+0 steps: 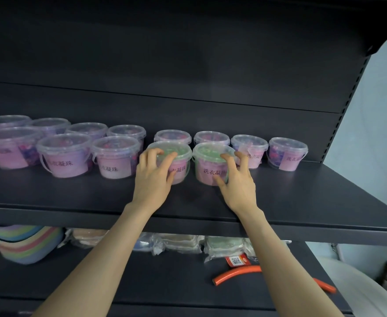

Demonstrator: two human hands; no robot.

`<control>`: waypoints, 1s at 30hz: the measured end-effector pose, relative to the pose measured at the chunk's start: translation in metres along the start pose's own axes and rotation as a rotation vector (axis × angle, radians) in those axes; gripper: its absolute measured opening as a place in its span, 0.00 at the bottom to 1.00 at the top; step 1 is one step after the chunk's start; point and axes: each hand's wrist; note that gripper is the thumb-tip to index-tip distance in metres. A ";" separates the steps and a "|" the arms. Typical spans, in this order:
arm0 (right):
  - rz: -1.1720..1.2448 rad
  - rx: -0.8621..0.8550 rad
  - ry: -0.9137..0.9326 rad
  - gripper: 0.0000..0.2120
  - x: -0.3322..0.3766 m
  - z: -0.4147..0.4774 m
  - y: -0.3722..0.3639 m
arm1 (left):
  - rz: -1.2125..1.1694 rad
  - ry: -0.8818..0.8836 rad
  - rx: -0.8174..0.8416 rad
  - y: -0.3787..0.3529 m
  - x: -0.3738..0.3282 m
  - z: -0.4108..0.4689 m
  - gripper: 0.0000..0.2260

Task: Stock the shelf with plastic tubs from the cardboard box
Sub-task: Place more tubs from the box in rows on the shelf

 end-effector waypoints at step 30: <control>0.270 -0.214 0.094 0.07 0.158 -0.115 -0.015 | -0.237 -0.024 0.144 0.111 0.085 -0.128 0.06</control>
Point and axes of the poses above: each hand's wrist, its own z-axis towards the middle knuckle, its own y-axis out of the back of the hand, x = y × z, and after that the axes turned 10 degrees about y, right-handed
